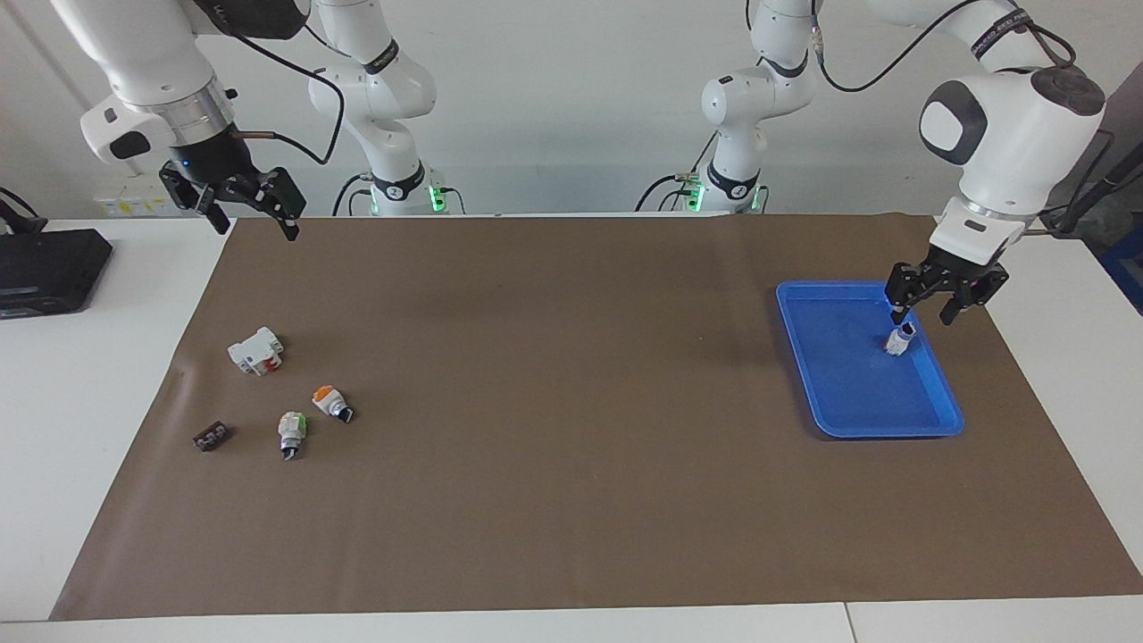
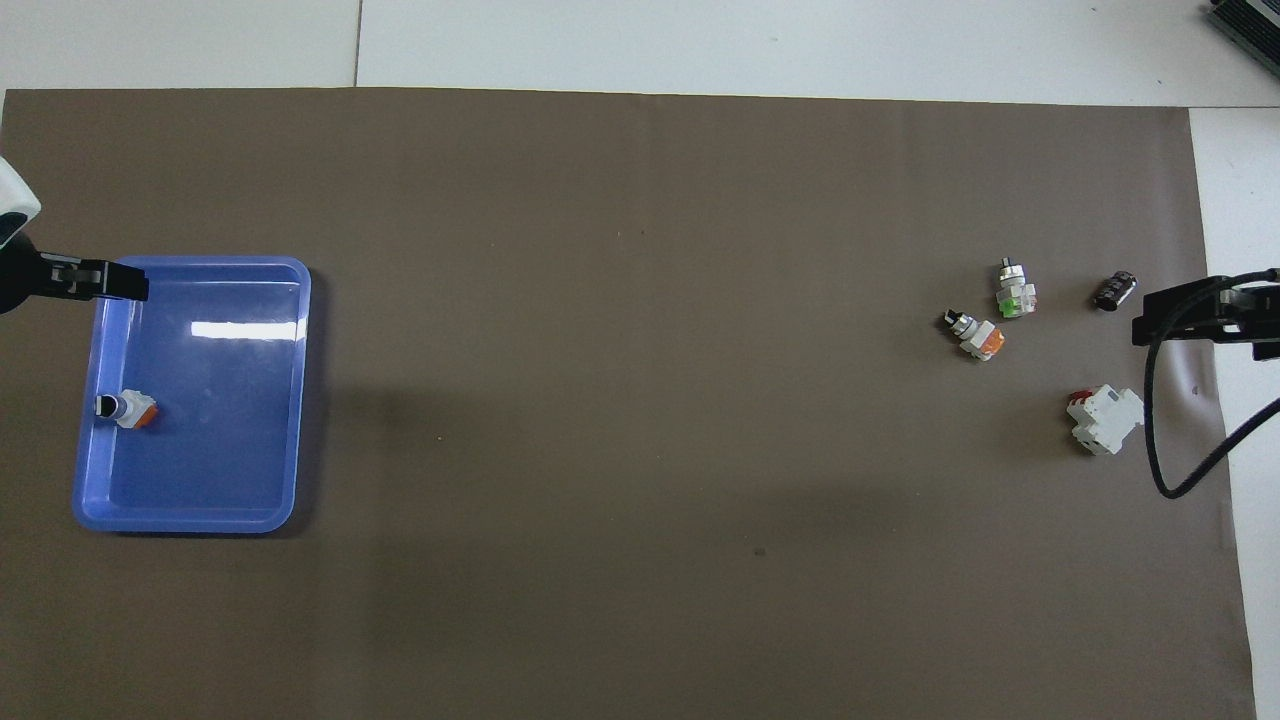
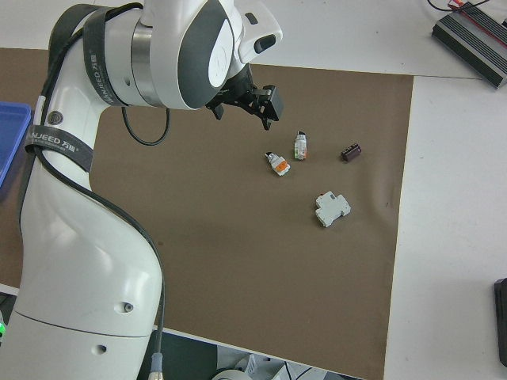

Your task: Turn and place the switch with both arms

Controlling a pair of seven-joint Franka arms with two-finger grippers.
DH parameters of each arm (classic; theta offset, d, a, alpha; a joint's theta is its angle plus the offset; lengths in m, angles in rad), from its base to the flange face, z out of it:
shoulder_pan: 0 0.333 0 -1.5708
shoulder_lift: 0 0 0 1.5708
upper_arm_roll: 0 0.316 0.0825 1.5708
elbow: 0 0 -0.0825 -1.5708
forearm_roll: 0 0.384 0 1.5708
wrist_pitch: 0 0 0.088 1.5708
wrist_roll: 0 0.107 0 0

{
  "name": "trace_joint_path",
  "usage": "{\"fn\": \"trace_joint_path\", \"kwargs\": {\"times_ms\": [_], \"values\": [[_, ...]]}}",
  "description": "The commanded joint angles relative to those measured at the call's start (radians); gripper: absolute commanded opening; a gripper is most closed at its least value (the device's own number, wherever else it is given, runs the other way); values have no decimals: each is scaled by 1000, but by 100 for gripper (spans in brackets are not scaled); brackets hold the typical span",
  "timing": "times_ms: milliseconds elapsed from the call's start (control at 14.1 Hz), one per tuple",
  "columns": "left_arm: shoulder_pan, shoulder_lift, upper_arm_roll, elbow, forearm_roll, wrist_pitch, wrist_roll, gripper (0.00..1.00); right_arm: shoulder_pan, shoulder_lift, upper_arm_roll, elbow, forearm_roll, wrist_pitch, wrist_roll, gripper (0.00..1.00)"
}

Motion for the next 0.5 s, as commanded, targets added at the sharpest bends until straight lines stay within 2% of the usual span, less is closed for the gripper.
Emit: {"fn": "trace_joint_path", "kwargs": {"times_ms": [0,71,142,284,426], "values": [[-74,20,7,143,30,-175,-70,82,1,-27,0,-29,10,1,10,100],[-88,17,7,169,30,-218,-88,84,1,-25,-2,-29,8,1,10,100],[-95,14,5,192,26,-253,-97,91,1,-27,0,-29,8,1,10,100],[-117,11,2,238,23,-325,-100,97,1,-25,0,-29,8,1,10,100],[-149,13,-1,280,26,-411,-102,97,1,-27,-2,-29,8,1,10,100]]}}
